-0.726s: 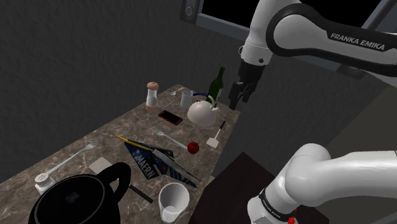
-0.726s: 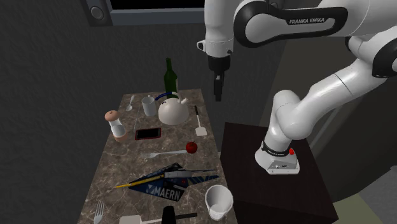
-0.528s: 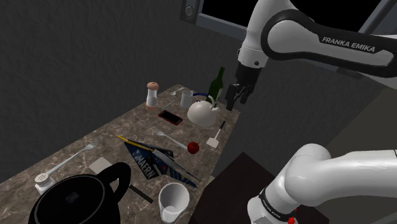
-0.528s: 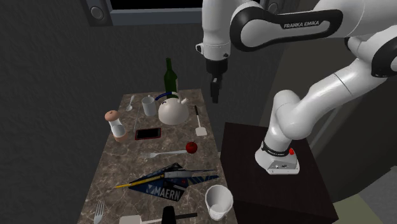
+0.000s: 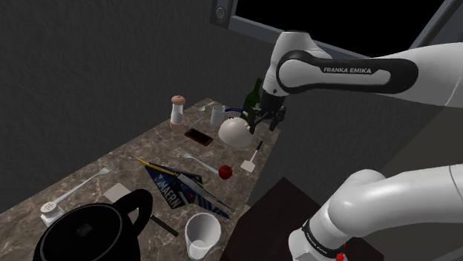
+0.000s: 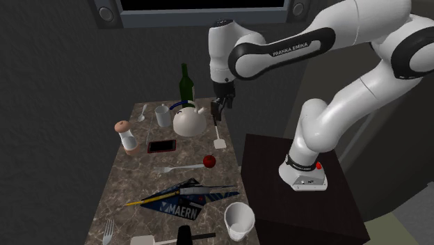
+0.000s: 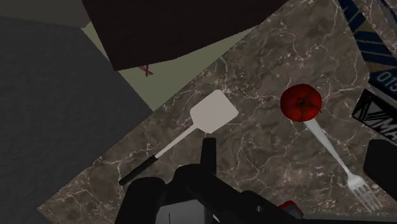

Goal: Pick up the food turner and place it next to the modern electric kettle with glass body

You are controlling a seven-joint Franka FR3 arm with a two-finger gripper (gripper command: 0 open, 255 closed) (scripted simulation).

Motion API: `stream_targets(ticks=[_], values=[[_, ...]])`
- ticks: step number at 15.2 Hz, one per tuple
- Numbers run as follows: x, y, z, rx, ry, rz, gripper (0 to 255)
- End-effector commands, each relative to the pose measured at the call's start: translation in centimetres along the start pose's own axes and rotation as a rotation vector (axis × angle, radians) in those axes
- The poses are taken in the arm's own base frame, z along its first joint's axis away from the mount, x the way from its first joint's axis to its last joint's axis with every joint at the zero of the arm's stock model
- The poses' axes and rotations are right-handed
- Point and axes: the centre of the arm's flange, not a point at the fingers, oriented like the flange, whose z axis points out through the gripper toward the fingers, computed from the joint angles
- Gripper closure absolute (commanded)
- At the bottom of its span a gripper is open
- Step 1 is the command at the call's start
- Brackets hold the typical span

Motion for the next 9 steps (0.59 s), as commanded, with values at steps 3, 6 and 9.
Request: stream_targets(ticks=[3, 6, 9], values=[[2.8, 1.8, 4.2, 0.005, 0.016, 0.170, 0], [4.8, 3.3, 7.2, 0.007, 0.026, 0.295, 0], [6.6, 5.0, 10.2, 0.010, 0.037, 0.420, 0]])
